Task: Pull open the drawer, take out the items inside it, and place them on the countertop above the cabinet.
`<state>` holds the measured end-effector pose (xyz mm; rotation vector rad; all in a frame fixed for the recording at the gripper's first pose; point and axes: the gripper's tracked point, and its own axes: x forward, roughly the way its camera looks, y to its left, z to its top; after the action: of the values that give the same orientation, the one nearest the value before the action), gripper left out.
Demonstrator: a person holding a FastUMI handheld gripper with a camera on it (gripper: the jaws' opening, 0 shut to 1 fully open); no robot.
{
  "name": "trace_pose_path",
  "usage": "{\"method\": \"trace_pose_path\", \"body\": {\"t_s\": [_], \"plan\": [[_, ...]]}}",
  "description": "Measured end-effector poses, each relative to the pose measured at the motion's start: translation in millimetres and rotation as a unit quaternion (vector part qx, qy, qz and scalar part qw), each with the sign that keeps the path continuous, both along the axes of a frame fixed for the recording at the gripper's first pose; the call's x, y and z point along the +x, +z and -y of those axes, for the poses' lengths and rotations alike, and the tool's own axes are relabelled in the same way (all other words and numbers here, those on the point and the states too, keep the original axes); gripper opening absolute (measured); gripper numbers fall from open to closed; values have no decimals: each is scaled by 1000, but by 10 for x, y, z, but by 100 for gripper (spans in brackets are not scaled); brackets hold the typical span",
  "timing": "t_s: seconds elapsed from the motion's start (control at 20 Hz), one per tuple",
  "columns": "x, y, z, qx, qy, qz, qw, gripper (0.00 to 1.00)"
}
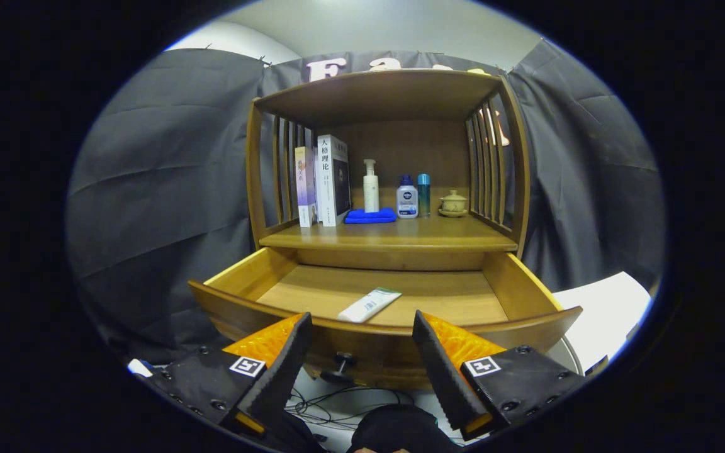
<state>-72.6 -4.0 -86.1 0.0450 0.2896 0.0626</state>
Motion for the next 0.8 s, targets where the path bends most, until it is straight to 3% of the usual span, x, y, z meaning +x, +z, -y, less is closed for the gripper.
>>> {"method": "trace_pose_path", "body": {"t_s": [0.3,0.5,0.8], "plan": [[437,185,-56,70,7,-80,994,98],[814,153,13,70,3,-136,988,98],[1239,-189,-10,88,13,-250,964,99]]}}
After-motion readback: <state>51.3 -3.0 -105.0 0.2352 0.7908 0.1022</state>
